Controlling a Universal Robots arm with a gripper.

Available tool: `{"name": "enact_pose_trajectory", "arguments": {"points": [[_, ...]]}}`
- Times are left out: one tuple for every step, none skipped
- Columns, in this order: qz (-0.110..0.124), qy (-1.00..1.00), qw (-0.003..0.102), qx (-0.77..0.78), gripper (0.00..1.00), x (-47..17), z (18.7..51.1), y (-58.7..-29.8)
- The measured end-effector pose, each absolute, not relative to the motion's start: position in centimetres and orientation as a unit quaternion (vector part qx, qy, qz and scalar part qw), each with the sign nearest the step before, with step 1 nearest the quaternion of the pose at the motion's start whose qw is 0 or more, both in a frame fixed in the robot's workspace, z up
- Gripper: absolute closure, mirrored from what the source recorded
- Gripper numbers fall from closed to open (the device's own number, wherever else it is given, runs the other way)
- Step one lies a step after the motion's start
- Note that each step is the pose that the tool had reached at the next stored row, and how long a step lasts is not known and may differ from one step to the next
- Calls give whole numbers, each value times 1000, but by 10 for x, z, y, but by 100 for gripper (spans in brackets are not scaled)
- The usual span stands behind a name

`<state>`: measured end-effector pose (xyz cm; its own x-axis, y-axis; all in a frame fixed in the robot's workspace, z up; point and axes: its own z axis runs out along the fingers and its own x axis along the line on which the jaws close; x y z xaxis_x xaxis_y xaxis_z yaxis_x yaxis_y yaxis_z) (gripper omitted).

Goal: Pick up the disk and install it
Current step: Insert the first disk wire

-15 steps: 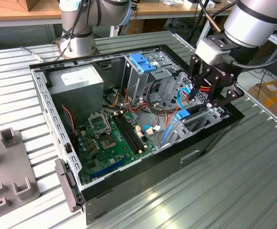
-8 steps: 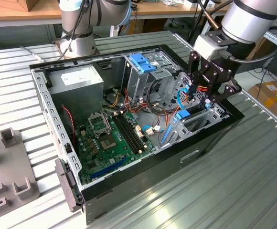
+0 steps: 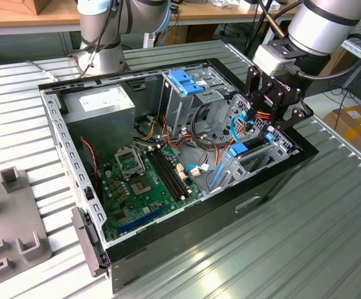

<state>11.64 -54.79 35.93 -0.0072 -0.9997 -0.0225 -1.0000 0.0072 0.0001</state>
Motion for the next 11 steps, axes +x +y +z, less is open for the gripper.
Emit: {"name": "enact_pose_trajectory", "arguments": {"points": [[8,710,8,-705,50,117,359,-547],[8,710,8,-705,50,118,359,-546],[8,710,8,-705,50,120,359,-546],[8,710,8,-705,50,121,358,-546],[8,710,8,-704,50,121,357,-546],[8,710,8,-704,50,121,357,-546],[8,710,8,-705,50,121,357,-546],[8,710,8,-705,50,121,357,-546],[8,710,8,-705,50,121,357,-546],[8,710,8,-705,50,121,357,-546],[8,710,8,-705,50,121,357,-546]]}}
